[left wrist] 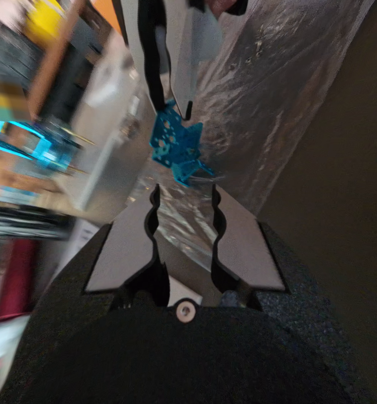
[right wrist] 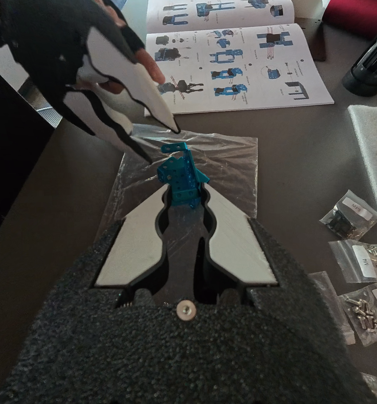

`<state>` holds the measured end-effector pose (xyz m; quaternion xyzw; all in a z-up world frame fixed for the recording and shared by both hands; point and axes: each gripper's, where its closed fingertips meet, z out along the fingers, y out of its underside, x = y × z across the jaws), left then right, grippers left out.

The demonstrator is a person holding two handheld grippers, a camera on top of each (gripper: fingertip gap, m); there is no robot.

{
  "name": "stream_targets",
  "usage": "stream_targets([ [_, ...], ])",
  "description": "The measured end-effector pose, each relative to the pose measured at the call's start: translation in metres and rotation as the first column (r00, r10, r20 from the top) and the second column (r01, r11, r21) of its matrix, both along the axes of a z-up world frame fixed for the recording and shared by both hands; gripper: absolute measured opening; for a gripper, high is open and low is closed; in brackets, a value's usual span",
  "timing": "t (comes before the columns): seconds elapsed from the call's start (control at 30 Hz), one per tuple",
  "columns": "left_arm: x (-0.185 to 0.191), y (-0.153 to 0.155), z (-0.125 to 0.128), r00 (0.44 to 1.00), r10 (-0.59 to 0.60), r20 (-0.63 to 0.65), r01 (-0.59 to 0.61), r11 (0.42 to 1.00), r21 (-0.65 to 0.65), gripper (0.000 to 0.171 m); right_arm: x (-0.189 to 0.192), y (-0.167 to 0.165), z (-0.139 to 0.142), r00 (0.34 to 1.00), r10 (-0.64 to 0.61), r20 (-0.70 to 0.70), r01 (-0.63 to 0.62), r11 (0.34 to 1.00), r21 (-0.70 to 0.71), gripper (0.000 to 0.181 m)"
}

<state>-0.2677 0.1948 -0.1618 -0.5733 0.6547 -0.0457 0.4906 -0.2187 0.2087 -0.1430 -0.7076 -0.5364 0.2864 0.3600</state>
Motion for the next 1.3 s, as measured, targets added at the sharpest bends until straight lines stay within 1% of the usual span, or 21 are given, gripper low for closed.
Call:
stream_targets([
  [0.03,-0.001,-0.005,-0.005,1.0,0.015,0.022,-0.012,0.99,-0.143,0.049,0.0,0.0,0.0,1.0,0.006,0.006,-0.006,1.0,0.006,0.025],
  [0.07,0.0,-0.01,-0.008,0.999,0.02,0.045,-0.008,0.964,-0.265,0.052,-0.001,0.0,0.0,1.0,0.013,0.016,-0.013,1.0,0.015,0.025],
  [0.1,0.003,-0.014,-0.008,0.997,0.026,0.067,0.0,0.932,-0.361,0.055,-0.001,0.0,0.0,0.999,0.02,0.025,-0.021,1.0,0.022,0.025],
  [0.13,0.006,-0.012,-0.006,0.995,0.044,0.091,-0.002,0.91,-0.414,0.055,-0.002,-0.001,0.0,0.999,0.028,0.035,-0.029,0.999,0.027,0.025],
  [0.2,0.013,-0.008,-0.003,0.993,0.06,0.106,-0.004,0.886,-0.463,0.056,-0.004,0.0,0.0,0.997,0.041,0.059,-0.043,0.998,0.036,0.026],
  [0.3,0.019,0.001,-0.01,0.994,0.081,0.067,-0.039,0.88,-0.472,0.053,-0.005,-0.003,-0.003,0.991,0.081,0.111,-0.087,0.995,0.056,0.026],
  [0.37,0.021,0.001,-0.016,0.997,0.068,0.04,-0.041,0.878,-0.477,0.051,-0.005,-0.007,-0.003,0.985,0.119,0.127,-0.128,0.989,0.072,0.026],
  [0.4,0.022,0.001,-0.019,0.998,0.052,0.027,-0.032,0.881,-0.473,0.047,-0.005,-0.008,-0.003,0.982,0.138,0.132,-0.149,0.986,0.076,0.027],
  [0.43,0.021,0.001,-0.02,0.999,0.033,0.015,-0.022,0.888,-0.459,0.042,-0.005,-0.009,-0.003,0.978,0.159,0.136,-0.17,0.982,0.076,0.026],
  [0.5,0.021,0.001,-0.02,1.0,-0.001,0.006,0.004,0.896,-0.444,0.042,-0.006,-0.009,-0.003,0.971,0.194,0.137,-0.205,0.976,0.07,0.026],
  [0.67,0.022,-0.001,-0.02,0.994,-0.111,-0.004,0.096,0.881,-0.463,0.041,-0.008,-0.01,-0.003,0.936,0.329,0.121,-0.338,0.94,0.054,0.027],
  [0.73,0.021,-0.001,-0.02,0.988,-0.154,-0.017,0.129,0.879,-0.46,0.041,-0.01,-0.01,-0.003,0.927,0.358,0.116,-0.364,0.931,0.036,0.029],
  [0.83,0.02,0.001,-0.02,0.979,-0.203,-0.034,0.167,0.881,-0.443,0.041,-0.01,-0.011,-0.004,0.92,0.371,0.126,-0.378,0.925,0.031,0.027],
  [0.97,0.021,0.002,-0.021,0.97,-0.239,-0.05,0.194,0.879,-0.436,0.041,-0.01,-0.01,-0.004,0.923,0.366,0.121,-0.374,0.926,0.053,0.027],
  [1.17,0.02,0.003,-0.025,0.973,-0.227,-0.052,0.179,0.871,-0.458,0.041,-0.007,-0.007,-0.007,0.929,0.344,0.138,-0.354,0.934,0.055,0.027],
  [1.3,0.021,0.002,-0.025,0.972,-0.233,-0.036,0.19,0.865,-0.464,0.041,-0.007,-0.007,-0.009,0.927,0.347,0.141,-0.358,0.932,0.057,0.027],
])
